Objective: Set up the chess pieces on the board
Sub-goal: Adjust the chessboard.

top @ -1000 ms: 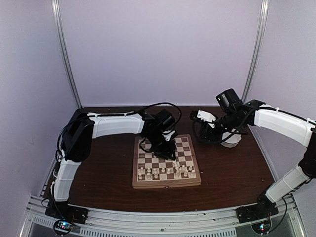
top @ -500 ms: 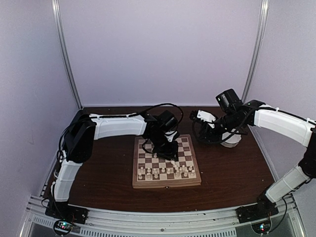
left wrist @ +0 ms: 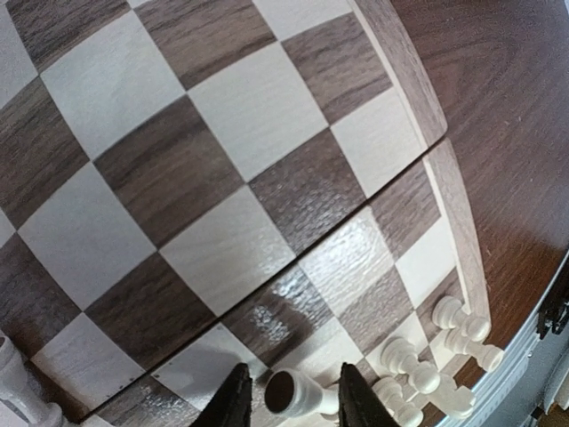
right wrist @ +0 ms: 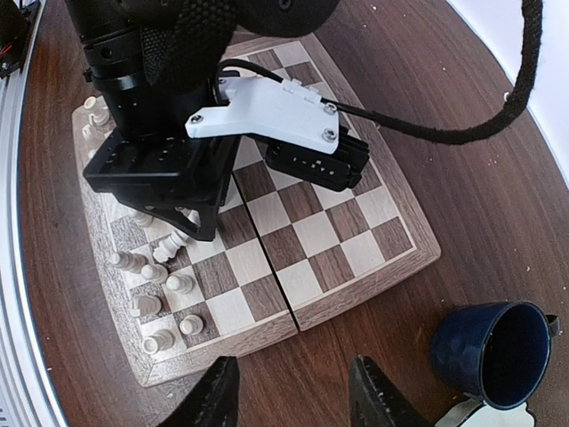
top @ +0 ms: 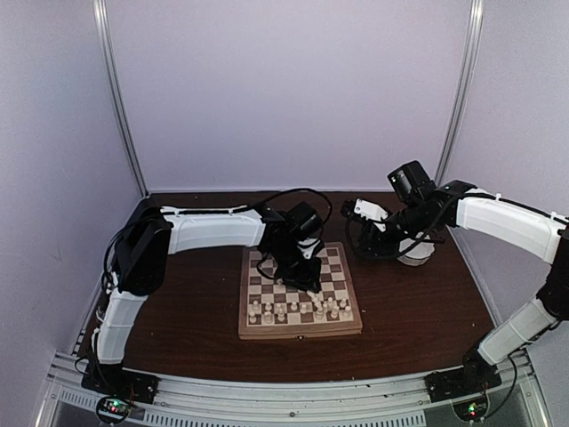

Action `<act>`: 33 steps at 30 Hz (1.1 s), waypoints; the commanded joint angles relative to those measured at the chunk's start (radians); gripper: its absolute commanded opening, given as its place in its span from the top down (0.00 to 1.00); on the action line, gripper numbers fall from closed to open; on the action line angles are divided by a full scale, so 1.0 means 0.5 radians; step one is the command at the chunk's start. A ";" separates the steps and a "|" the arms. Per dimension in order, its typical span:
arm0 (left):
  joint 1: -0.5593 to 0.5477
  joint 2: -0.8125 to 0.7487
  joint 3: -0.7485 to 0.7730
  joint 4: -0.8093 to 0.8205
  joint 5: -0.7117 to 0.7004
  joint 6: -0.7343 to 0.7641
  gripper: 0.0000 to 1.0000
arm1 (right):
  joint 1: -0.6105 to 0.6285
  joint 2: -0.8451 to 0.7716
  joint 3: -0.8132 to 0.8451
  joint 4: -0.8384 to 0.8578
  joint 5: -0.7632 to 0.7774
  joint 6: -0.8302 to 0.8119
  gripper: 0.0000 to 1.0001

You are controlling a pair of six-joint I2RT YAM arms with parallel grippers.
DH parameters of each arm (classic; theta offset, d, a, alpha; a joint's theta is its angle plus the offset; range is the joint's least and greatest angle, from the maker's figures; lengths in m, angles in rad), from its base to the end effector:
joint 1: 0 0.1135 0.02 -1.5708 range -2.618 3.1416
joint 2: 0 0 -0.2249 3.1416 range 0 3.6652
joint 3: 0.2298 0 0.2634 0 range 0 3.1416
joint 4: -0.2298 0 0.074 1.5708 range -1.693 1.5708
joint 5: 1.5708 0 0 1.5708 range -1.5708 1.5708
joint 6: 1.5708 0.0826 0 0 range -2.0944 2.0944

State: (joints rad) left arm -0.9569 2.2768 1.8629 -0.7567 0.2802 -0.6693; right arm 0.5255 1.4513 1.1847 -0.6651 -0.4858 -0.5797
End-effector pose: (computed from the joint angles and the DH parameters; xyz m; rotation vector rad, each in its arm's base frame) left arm 0.2605 -0.4093 0.0952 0.5116 2.9381 -0.7281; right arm 0.2783 0.2060 0.2091 -1.4468 1.9660 0.5808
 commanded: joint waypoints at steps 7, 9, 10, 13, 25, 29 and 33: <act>-0.038 -0.068 -0.095 -0.134 -0.408 0.126 0.68 | -0.008 0.007 -0.032 0.024 -0.013 -0.024 0.54; -0.035 -0.088 -0.104 -0.134 -0.511 0.170 0.68 | -0.008 0.014 -0.029 0.025 -0.010 -0.025 0.54; -0.031 -0.092 -0.103 -0.138 -0.527 0.202 0.68 | -0.008 0.015 -0.029 0.025 -0.009 -0.025 0.54; 0.001 -0.095 -0.103 -0.147 -0.645 0.254 0.68 | -0.009 0.013 -0.030 0.025 -0.002 -0.025 0.54; 0.119 -0.346 -0.307 0.204 -0.401 0.573 0.66 | -0.009 0.011 -0.035 0.033 0.010 -0.025 0.54; 0.119 -0.430 -0.346 0.301 -0.162 0.900 0.61 | -0.010 0.012 -0.039 0.030 0.011 -0.026 0.54; 0.120 -0.462 -0.363 0.302 0.129 1.245 0.60 | -0.008 0.012 -0.044 0.031 0.005 -0.033 0.54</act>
State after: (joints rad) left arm -0.8921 2.0945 1.6932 -0.6701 0.1673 -0.2653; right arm 0.5255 1.4532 1.1809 -0.6598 -0.4850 -0.5808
